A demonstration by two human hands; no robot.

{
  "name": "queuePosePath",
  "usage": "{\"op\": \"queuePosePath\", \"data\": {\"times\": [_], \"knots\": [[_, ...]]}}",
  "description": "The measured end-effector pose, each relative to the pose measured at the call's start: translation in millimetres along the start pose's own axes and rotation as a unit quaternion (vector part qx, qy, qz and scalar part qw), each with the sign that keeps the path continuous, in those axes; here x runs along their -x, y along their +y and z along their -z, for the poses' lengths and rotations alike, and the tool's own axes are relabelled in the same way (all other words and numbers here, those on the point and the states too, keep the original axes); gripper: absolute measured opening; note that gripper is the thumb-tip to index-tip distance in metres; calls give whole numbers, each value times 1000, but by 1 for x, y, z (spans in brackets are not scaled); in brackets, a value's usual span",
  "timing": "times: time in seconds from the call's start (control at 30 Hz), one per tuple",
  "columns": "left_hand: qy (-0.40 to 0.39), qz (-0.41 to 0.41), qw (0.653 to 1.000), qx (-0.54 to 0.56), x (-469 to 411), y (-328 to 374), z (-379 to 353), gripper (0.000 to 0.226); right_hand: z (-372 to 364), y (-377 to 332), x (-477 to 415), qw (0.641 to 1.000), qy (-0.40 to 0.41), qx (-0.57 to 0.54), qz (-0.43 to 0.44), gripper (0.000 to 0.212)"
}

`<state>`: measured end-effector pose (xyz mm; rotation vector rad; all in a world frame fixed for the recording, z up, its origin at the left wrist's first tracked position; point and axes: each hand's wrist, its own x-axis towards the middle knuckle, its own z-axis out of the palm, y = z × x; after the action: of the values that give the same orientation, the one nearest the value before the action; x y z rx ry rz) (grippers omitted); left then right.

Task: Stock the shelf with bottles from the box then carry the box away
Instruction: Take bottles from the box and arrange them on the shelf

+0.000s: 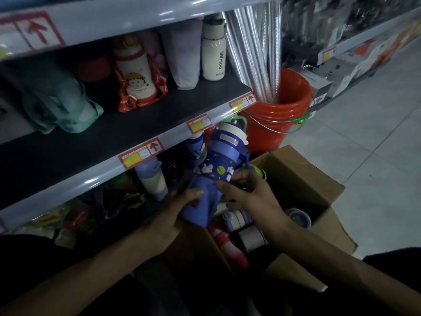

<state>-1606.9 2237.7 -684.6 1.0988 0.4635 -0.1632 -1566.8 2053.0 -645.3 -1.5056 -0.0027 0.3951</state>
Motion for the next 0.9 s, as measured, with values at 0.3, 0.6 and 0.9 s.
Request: {"op": "queuePosePath", "data": {"times": [0.3, 0.6, 0.9], "knots": [[-3, -17, 989, 149, 31, 41, 28, 26, -23, -3, 18, 982, -106, 101, 123, 18], [34, -150, 988, 7, 75, 65, 84, 50, -86, -16, 27, 972, -161, 132, 108, 23], [182, -279, 937, -107, 100, 75, 151, 80, -213, -19, 24, 979, -202, 28, 12, 44]]}}
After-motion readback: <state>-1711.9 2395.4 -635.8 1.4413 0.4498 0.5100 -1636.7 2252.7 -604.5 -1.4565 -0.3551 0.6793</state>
